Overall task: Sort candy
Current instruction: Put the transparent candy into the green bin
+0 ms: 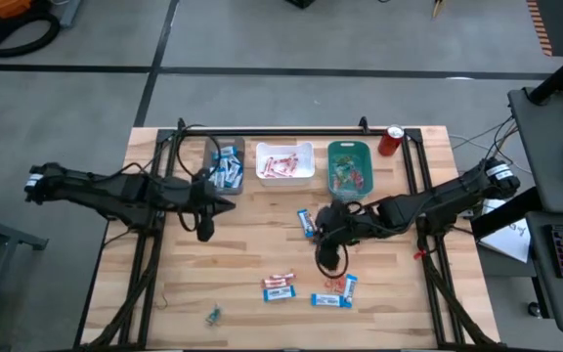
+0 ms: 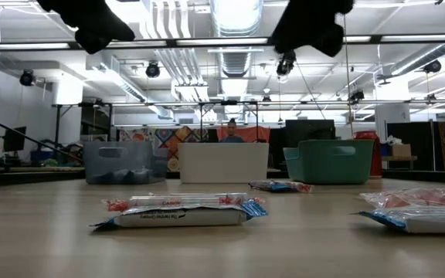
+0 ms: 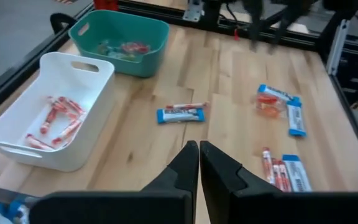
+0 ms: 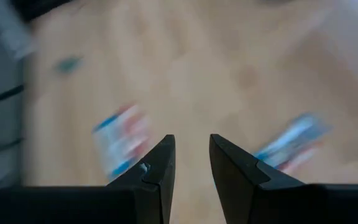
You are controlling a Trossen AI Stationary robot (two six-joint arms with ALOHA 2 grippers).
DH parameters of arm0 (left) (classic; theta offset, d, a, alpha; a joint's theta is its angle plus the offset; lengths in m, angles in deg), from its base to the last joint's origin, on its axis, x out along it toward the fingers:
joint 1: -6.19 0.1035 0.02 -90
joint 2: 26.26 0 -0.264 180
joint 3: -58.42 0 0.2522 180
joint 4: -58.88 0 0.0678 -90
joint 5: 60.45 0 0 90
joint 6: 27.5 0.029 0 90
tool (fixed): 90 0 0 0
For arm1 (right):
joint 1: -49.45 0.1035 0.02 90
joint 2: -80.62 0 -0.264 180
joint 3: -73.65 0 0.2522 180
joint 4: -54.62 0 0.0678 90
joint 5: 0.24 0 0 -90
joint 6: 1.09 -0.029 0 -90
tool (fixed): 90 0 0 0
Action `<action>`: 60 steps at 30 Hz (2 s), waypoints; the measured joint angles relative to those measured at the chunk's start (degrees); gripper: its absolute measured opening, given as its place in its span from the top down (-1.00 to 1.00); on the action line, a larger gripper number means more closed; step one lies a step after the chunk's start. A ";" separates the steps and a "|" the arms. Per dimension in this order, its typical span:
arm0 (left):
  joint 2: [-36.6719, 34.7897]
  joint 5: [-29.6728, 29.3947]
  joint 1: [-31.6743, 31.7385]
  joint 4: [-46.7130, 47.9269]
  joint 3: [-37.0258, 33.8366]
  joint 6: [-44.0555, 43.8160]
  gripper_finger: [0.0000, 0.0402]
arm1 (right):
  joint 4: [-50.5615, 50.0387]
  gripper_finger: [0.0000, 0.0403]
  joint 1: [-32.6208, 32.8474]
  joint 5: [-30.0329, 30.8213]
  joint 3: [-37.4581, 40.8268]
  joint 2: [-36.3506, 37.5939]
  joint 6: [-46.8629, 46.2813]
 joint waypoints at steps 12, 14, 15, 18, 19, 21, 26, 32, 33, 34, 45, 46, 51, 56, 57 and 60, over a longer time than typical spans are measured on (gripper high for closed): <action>2.14 0.01 -1.13 -0.06 -0.59 -0.41 1.00 | -17.37 0.59 5.81 -15.73 0.39 -3.58 -24.88; 2.55 0.01 -1.13 -0.06 -0.59 -0.41 1.00 | -19.75 0.62 6.81 -15.71 0.42 -4.04 -29.37; 2.68 0.01 -1.13 -0.06 -0.59 -0.41 1.00 | -20.22 0.63 7.28 -15.75 0.42 -4.27 -31.35; 2.73 0.01 -1.13 -0.09 -0.59 -0.41 1.00 | -19.85 0.68 8.56 -15.51 0.39 -5.77 -35.41; 2.72 0.01 -1.11 -0.08 -0.59 -0.41 1.00 | -19.81 0.69 8.90 -15.53 0.39 -6.49 -36.59; 2.73 0.01 -1.11 -0.08 -0.59 -0.41 1.00 | -19.57 0.72 9.54 -15.61 0.39 -8.31 -38.89; 2.75 0.01 -1.11 -0.06 -0.59 0.46 1.00 | -19.18 0.76 10.54 -15.96 0.39 -12.35 -43.48; 2.75 0.01 -1.11 0.01 -0.59 1.27 1.00 | -17.67 0.63 11.45 -15.75 -0.29 -15.36 -46.89; 2.75 0.01 -1.11 0.03 -0.59 1.51 1.00 | -17.07 0.58 11.53 -15.76 -0.59 -15.79 -47.31; 2.75 -0.01 -1.11 0.00 -0.69 1.66 1.00 | -16.33 0.53 11.65 -15.91 -0.85 -16.12 -47.79; 2.75 0.00 -1.11 0.18 -1.29 4.90 1.00 | -14.71 0.06 11.89 -15.73 -1.46 -20.94 -51.88; 2.75 -0.01 -1.11 0.15 -1.29 5.35 1.00 | -14.34 0.04 11.89 -15.43 -1.46 -21.17 -51.89; 2.75 -0.01 -1.11 0.13 -1.29 5.83 1.00 | -14.36 0.06 11.89 -12.72 -1.46 -22.76 -52.32; 2.75 -0.01 -1.11 0.06 -1.29 6.04 1.00 | -14.36 0.27 11.87 -12.08 -1.46 -22.80 -52.32; 2.75 -0.01 -1.11 0.07 -1.29 6.10 1.00 | -14.31 0.33 11.87 -11.64 -1.46 -22.80 -52.34; 2.75 -0.01 -1.11 0.05 -1.30 6.13 1.00 | -13.89 0.53 11.89 -10.98 -1.46 -22.80 -52.32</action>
